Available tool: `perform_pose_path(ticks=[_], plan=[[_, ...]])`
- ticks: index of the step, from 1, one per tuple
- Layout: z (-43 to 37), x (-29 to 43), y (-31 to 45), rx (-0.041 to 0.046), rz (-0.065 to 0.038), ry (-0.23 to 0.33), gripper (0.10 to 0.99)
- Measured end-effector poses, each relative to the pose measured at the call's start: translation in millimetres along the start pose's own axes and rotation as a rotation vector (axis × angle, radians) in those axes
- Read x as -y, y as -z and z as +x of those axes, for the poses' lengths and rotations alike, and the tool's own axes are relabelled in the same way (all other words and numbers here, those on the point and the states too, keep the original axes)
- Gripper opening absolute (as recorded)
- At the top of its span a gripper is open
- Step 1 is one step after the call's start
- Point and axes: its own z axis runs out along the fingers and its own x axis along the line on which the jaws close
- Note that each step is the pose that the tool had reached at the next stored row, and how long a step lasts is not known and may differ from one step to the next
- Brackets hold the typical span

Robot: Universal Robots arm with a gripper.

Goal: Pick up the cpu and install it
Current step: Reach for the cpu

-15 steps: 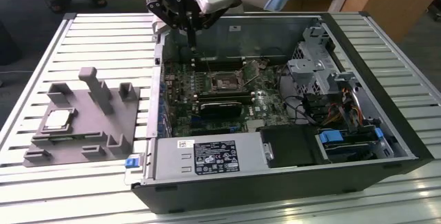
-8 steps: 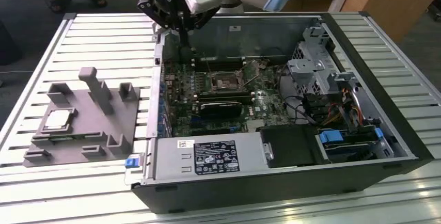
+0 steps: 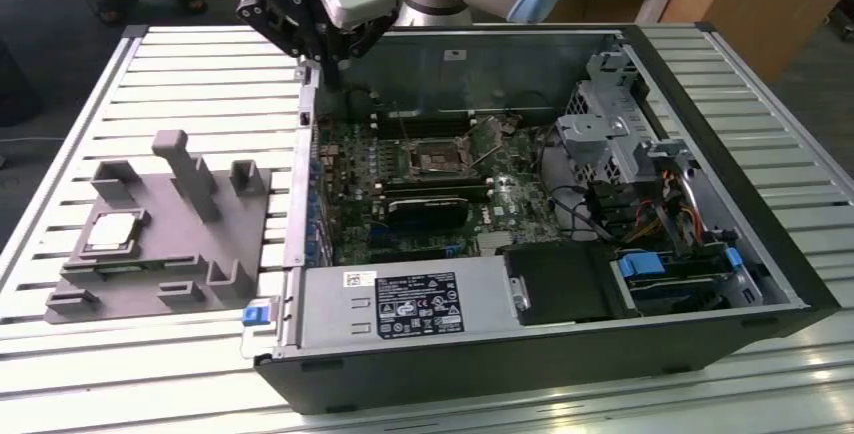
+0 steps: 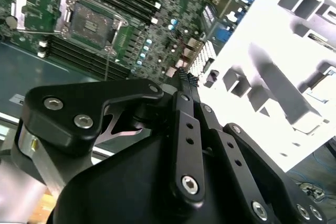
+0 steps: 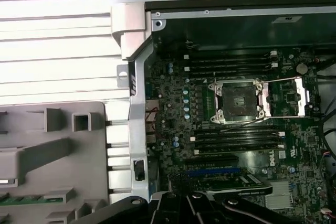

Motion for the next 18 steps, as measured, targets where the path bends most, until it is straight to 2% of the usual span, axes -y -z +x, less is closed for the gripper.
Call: perform_pose_path(ticks=[5,18], plan=[[8.4,0.6,-0.2,-0.0014,0.0,0.0,0.106],[23.1,1.8,-0.8,-0.0061,0.001,0.0,0.106]])
